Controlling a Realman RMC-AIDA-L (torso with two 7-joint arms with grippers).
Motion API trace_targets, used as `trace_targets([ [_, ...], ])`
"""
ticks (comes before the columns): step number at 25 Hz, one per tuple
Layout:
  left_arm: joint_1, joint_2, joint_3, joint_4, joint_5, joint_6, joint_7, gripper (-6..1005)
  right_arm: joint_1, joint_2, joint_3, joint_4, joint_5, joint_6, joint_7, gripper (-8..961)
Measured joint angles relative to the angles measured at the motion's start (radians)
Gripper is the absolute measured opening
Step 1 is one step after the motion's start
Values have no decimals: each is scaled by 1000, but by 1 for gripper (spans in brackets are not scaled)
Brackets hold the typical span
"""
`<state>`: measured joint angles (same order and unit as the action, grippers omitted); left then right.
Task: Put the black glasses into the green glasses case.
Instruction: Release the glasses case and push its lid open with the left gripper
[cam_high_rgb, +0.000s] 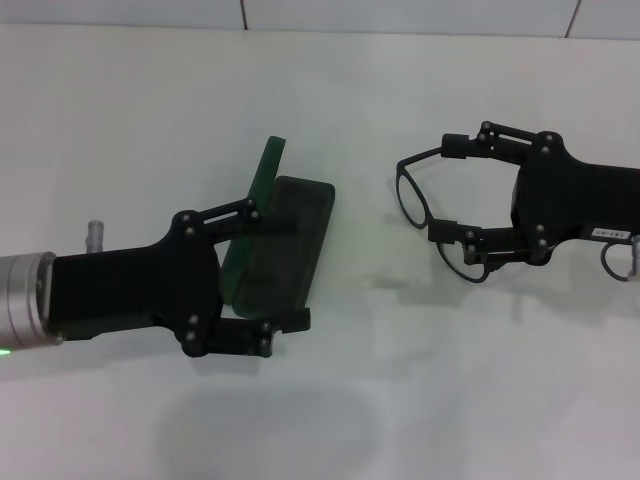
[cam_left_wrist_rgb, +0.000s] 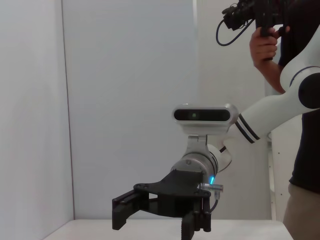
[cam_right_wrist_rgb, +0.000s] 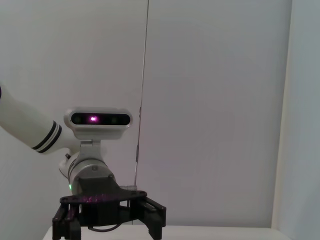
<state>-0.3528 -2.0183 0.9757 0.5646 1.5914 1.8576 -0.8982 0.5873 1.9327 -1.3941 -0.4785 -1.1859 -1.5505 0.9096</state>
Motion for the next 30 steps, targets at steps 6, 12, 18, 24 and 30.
trace_targets([
  [6,0,-4,-1,0,-1,0,0,874,0,0,-2,0,0,0,0,854],
  [12,0,-7,-6,0,-1,0,0,875,0,-3,-3,0,0,0,0,854],
  [18,-21,-26,-190,21,0,-74,-181,874,-2,-3,0,0,0,3,0,853],
  [24,-86,12,-256,178,174,-328,-733,874,-35,-5,87,-2,1,8,-1,853],
  [30,-133,-27,-252,366,469,-346,-989,875,-65,2,172,-3,1,8,-2,854],
])
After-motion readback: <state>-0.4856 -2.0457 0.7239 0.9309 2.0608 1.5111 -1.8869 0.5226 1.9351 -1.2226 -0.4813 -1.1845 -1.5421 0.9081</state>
